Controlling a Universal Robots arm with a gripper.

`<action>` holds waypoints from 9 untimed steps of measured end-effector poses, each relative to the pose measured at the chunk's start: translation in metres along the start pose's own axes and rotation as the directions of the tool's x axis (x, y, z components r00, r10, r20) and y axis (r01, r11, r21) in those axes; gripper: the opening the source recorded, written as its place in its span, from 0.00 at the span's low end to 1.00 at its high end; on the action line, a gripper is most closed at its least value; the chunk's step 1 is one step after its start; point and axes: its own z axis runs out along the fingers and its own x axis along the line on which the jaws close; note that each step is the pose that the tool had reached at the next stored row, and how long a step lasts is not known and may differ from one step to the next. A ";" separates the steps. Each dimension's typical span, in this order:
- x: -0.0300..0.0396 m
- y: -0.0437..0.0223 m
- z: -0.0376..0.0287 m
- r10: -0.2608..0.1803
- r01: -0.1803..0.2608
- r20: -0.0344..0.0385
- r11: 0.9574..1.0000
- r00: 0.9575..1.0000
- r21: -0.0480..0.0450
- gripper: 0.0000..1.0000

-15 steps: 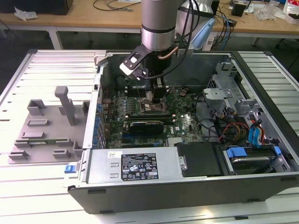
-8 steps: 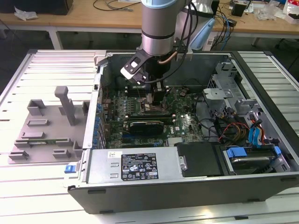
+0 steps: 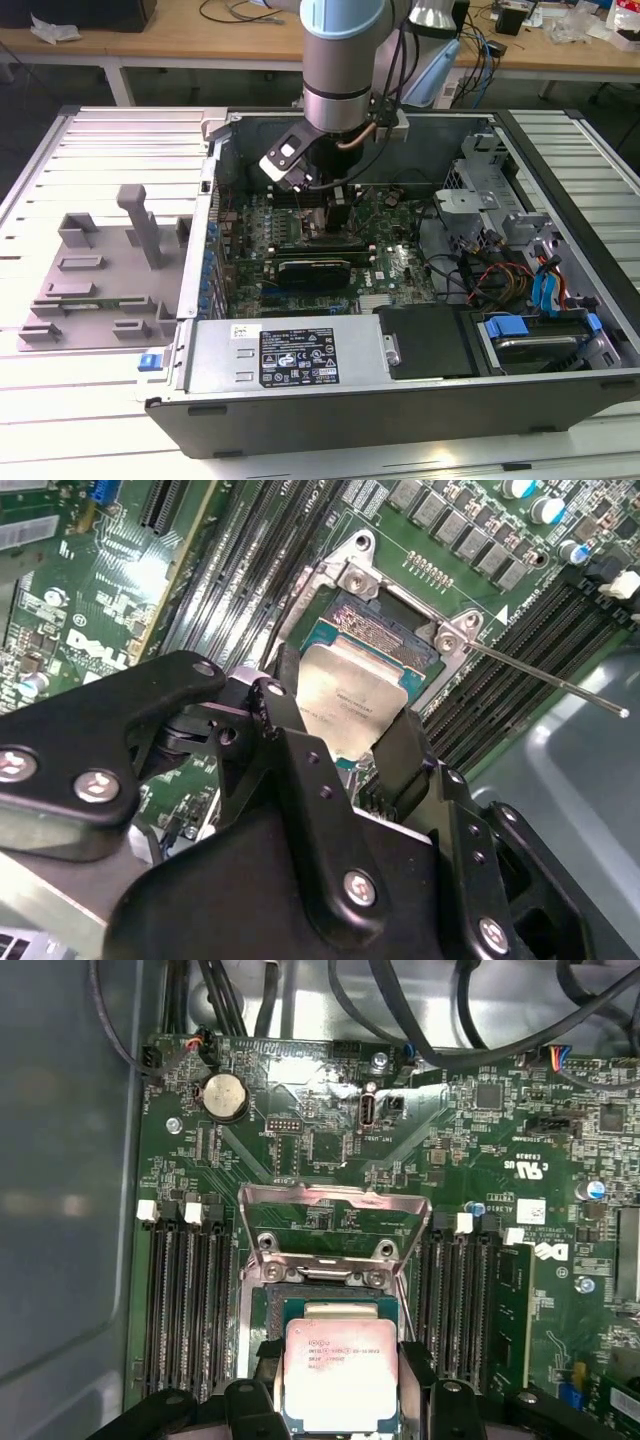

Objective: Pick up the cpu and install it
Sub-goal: 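Place the cpu into insertion slot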

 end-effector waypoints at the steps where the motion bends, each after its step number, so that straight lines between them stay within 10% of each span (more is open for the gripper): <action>1: 0.0000 0.0000 0.0011 0.004 -0.004 0.000 1.000 1.000 0.000 0.54; 9: 0.0018 -0.0009 0.0073 0.031 -0.031 0.000 1.000 1.000 0.000 0.54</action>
